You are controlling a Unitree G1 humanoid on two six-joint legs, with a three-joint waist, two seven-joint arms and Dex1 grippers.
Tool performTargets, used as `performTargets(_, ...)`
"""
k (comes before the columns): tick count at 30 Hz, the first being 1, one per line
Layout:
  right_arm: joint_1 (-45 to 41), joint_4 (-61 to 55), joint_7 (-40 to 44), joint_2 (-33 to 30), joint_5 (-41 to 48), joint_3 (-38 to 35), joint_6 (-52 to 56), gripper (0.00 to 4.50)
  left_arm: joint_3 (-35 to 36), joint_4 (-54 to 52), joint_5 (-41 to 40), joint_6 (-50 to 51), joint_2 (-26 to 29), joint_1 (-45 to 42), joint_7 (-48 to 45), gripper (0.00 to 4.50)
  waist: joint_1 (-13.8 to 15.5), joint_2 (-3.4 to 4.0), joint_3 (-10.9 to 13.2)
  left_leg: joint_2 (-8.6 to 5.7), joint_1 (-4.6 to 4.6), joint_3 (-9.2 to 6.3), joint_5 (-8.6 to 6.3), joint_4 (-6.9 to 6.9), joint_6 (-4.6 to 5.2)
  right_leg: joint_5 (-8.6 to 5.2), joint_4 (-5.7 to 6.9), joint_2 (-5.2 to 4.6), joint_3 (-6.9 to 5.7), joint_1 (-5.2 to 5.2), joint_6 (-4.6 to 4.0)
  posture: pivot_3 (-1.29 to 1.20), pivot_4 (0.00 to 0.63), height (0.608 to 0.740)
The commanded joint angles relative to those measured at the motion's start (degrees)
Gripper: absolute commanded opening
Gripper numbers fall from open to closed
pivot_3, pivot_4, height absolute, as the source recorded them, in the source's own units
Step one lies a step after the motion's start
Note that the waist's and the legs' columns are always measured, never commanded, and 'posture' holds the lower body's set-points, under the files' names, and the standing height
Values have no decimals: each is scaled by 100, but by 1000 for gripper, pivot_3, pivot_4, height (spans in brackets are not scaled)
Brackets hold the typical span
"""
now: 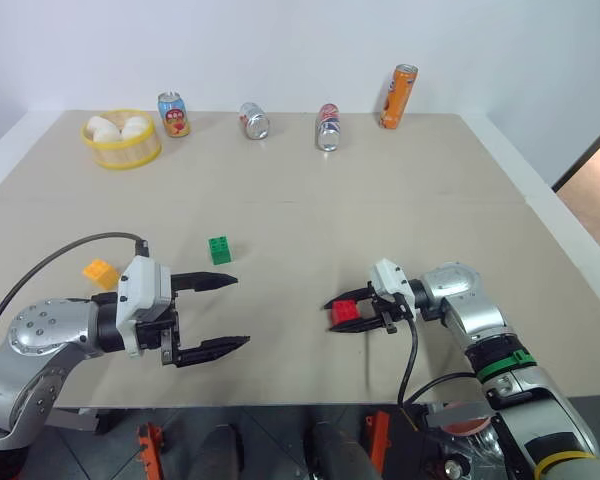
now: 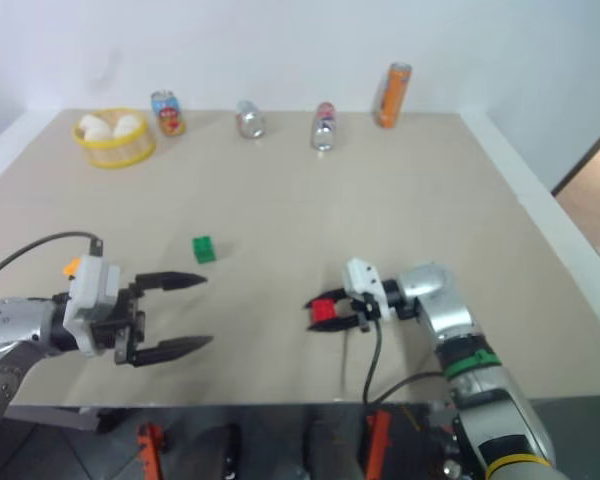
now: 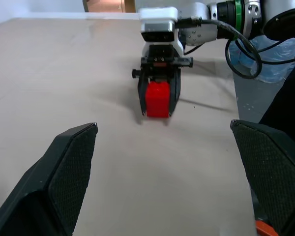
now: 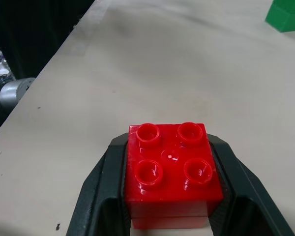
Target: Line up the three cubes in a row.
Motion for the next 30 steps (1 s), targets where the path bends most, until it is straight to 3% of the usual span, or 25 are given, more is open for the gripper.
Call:
performTargets(1,-42,-18,350,-61,65,20,-139,1298,13,-66,-67,22,-5,-97,28,4500,0,0,0,0,1,0,0,0,0,0,0,0,0,1,0,0,150,740)
performTargets(3,-53,0,350,-72,74,28,-154,1298,-3,-63,-57,31,-12,-113,35,4500,0,0,0,0,1,0,0,0,0,0,0,0,-1,1,0,0,150,740)
performTargets(4,-67,-6,350,-71,106,10,-121,2325,-12,-60,-50,39,-22,-126,41,4500,0,0,0,0,1,-1,0,0,0,0,0,1,-1,1,0,0,150,740)
performTargets(10,-156,-718,311,-143,627,-269,672,4335,-27,34,45,98,-251,-221,407,4500,1,0,0,0,1,-1,0,1,0,1,1,0,0,2,1,0,150,740)
performTargets(16,-483,-2239,-677,32,1715,-886,2293,4429,195,992,128,138,-714,-829,1092,4500,0,-3,-1,7,4,-8,0,5,-1,4,12,11,-3,2,5,0,150,740)
performTargets(24,-658,-2862,-1501,30,1477,-866,2964,4429,-574,3833,1121,-750,-101,-2651,-829,4500,18,-3,-1,-2,-2,-15,1,4,-3,2,12,11,-12,0,-2,0,150,740)
performTargets(30,-230,-3075,-1869,-65,1038,-831,2833,4429,-1262,6429,2132,-1827,-223,-4151,-1870,4500,34,-5,-3,-6,-77,-14,1,9,-3,18,16,9,-12,-69,29,0,150,740)
